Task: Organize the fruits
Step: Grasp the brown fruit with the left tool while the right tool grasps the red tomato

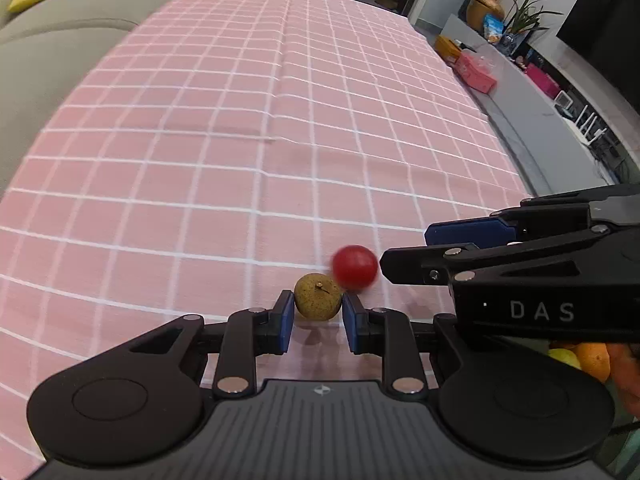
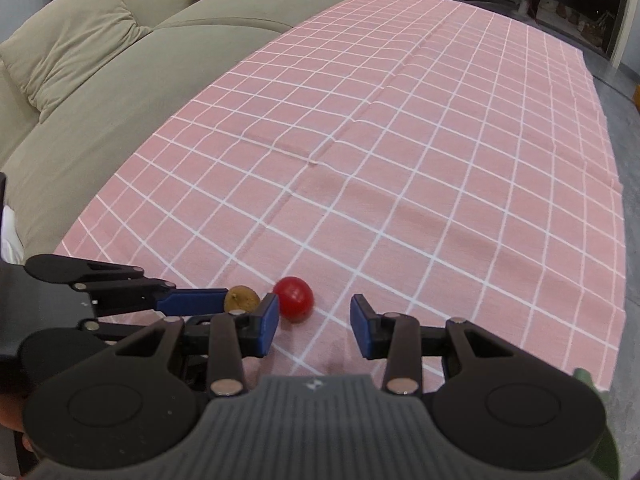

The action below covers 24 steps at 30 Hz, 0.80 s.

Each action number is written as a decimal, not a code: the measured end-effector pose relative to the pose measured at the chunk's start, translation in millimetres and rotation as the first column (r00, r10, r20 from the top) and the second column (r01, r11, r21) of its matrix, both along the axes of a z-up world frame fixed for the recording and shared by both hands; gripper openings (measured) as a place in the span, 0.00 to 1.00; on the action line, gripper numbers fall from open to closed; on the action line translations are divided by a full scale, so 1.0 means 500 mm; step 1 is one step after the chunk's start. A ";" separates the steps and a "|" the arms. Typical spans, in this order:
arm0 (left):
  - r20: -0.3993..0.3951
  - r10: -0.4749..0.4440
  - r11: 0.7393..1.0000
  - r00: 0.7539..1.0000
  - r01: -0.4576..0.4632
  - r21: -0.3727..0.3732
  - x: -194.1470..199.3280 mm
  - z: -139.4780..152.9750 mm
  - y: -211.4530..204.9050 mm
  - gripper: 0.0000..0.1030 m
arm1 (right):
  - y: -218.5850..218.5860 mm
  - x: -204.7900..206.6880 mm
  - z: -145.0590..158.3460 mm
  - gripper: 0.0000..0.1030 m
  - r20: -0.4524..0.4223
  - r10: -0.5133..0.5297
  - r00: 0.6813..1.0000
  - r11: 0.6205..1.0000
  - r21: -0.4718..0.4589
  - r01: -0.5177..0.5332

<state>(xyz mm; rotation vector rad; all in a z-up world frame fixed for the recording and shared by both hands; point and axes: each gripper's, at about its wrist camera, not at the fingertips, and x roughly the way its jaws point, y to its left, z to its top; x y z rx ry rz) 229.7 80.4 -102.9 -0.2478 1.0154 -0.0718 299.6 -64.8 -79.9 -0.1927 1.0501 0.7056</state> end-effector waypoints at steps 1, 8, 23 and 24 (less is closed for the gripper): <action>0.000 0.005 1.000 1.000 -0.005 0.011 -0.002 0.004 0.006 0.28 | 0.004 0.002 0.000 0.35 -0.005 0.000 1.000 1.000 0.006 0.000; -0.014 0.092 0.994 0.996 -0.091 0.061 -0.017 0.017 0.068 0.28 | 0.051 0.017 -0.020 0.36 -0.031 0.013 0.999 0.999 -0.035 -0.014; 0.013 0.139 0.990 0.990 -0.139 0.005 -0.039 0.053 0.114 0.28 | 0.098 0.009 -0.053 0.24 -0.041 0.011 0.999 0.992 -0.128 -0.017; 0.019 0.139 0.990 0.990 -0.139 0.005 -0.042 0.058 0.115 0.28 | 0.099 0.006 -0.051 0.24 -0.037 0.012 0.999 0.991 -0.130 -0.017</action>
